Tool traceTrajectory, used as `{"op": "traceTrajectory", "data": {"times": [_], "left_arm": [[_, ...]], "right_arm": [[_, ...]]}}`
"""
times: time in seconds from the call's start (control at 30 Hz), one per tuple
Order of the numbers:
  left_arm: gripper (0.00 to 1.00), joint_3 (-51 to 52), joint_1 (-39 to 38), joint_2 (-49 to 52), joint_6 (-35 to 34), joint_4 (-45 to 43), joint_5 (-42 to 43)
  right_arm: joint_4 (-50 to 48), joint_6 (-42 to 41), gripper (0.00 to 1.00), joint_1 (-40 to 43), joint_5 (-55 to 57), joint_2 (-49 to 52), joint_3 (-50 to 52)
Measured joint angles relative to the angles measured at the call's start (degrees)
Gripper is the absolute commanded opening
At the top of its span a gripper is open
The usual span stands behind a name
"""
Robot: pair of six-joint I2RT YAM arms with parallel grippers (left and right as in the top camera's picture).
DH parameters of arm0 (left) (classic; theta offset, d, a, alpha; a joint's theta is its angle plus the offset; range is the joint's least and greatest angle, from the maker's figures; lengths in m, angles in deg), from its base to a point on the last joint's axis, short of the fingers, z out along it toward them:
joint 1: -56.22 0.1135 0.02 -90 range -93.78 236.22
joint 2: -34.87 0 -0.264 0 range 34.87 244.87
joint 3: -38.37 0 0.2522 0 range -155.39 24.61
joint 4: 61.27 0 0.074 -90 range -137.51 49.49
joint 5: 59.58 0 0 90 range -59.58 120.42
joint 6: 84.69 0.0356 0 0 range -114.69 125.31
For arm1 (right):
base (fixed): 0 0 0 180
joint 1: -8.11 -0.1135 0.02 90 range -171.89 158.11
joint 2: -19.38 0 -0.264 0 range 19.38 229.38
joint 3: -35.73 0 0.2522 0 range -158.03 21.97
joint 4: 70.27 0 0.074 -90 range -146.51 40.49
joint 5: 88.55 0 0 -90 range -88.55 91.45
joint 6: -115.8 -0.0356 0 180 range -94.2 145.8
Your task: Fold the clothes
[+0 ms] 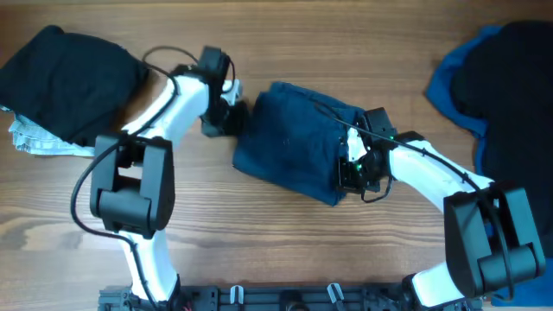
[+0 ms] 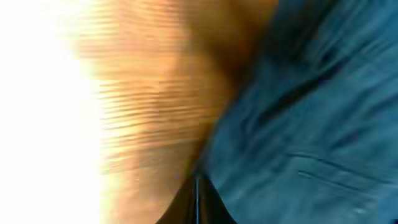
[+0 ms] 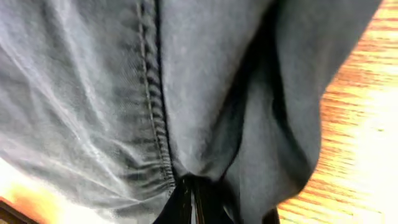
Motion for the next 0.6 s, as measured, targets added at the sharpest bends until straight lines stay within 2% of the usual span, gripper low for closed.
{"op": "traceTrajectory", "data": {"times": [0.13, 0.2, 0.27, 0.33, 0.4, 0.47, 0.53, 0.57, 0.6], "left_arm": [[0.04, -5.6, 0.7, -8.0, -7.5, 3.1, -1.3], [0.04, -6.2, 0.5, -12.9, -9.7, 6.2, -1.7], [0.04, -6.6, -0.6, -16.7, -12.5, 10.6, -1.7], [0.04, -6.7, -1.7, -16.9, -14.3, 12.9, -1.8], [0.04, -6.1, -4.2, -16.8, -17.8, 15.0, -3.0], [0.04, -5.3, -7.9, -16.8, -22.2, 15.1, -6.9], [0.04, -4.7, -11.6, -16.8, -26.9, 16.7, -11.5], [0.16, -4.6, -14.0, -16.8, -30.7, 18.4, -14.6], [0.24, -4.5, -16.7, -16.8, -35.8, 19.9, -17.7]], "right_arm": [[6.4, 0.1, 0.04, 0.0, 0.5, -1.2, -5.8], [9.8, 0.1, 0.12, 0.0, 1.0, -3.3, -9.3], [12.2, 0.5, 0.37, 0.9, 2.3, -6.5, -14.0], [13.2, 0.5, 0.52, 2.3, 3.7, -7.9, -16.0], [13.3, 0.7, 0.60, 4.8, 5.9, -8.8, -17.7], [13.3, 0.7, 0.73, 10.3, 8.1, -9.0, -17.9], [12.8, 0.9, 0.93, 15.1, 9.9, -9.0, -17.9], [12.2, 0.8, 1.00, 18.1, 11.1, -9.0, -17.9], [11.9, 0.7, 0.99, 19.8, 11.6, -9.0, -17.9]]}}
